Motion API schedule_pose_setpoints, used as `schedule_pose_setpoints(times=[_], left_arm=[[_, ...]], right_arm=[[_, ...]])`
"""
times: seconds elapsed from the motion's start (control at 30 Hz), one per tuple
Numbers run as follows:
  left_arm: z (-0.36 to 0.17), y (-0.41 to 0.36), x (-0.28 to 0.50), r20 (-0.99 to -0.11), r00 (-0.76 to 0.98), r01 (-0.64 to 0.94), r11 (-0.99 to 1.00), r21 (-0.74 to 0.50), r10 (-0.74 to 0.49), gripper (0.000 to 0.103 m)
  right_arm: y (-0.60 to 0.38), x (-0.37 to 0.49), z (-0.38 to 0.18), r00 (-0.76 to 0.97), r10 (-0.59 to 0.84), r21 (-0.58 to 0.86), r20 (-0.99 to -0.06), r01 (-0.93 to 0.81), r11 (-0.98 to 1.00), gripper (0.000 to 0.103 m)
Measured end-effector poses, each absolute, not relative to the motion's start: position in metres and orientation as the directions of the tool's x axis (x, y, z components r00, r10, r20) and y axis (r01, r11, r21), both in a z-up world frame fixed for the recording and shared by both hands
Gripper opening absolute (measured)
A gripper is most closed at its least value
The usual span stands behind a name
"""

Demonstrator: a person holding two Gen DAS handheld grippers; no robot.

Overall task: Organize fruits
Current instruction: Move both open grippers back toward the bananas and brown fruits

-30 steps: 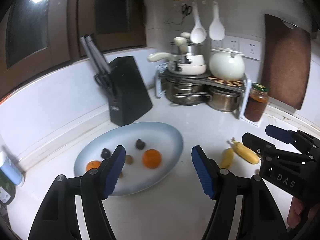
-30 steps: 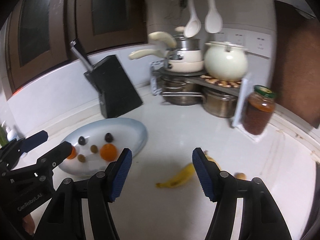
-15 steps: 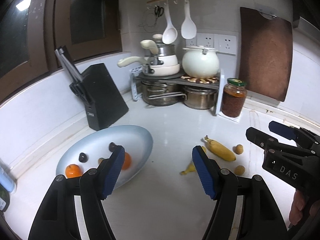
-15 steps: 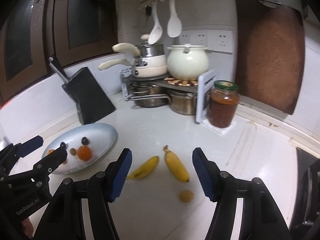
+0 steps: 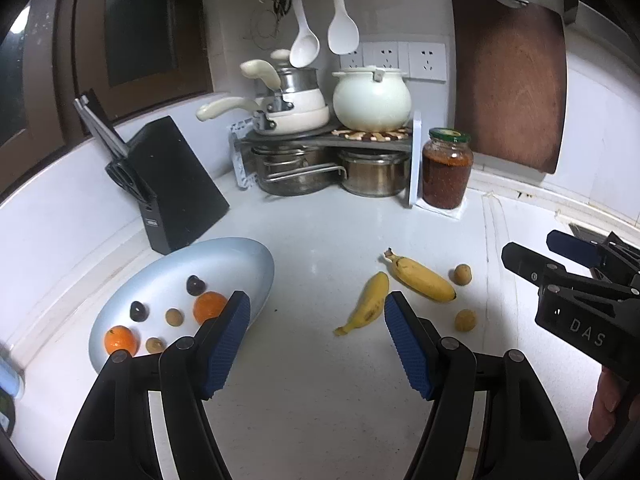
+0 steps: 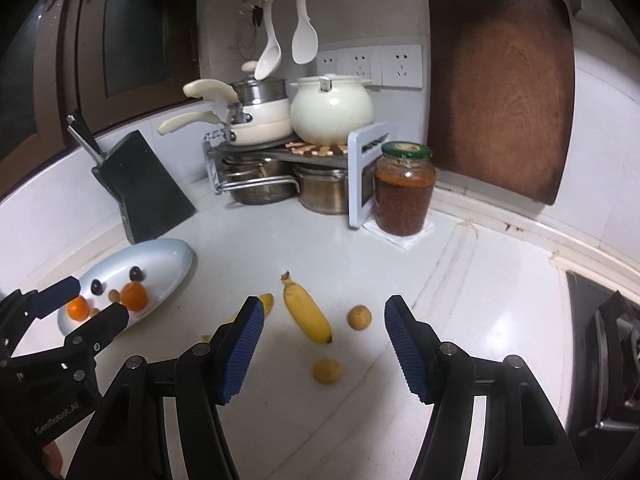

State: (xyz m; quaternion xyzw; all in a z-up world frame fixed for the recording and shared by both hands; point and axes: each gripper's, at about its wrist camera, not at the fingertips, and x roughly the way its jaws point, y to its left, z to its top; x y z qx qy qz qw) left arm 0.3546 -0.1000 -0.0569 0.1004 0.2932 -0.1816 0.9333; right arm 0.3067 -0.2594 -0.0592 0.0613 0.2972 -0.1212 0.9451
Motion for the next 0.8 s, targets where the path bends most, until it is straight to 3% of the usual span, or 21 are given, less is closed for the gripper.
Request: schedule_pose_setpoints(times=[0.8], left_arm=[[-0.108, -0.127, 0.399, -0.665, 0.647, 0.571, 0.815, 0.1, -0.373, 0.067]], right_arm=[[-0.267, 0.326, -0.129, 0.704, -0.189, 0.102, -0.685, 0.35, 0.931, 0.064]])
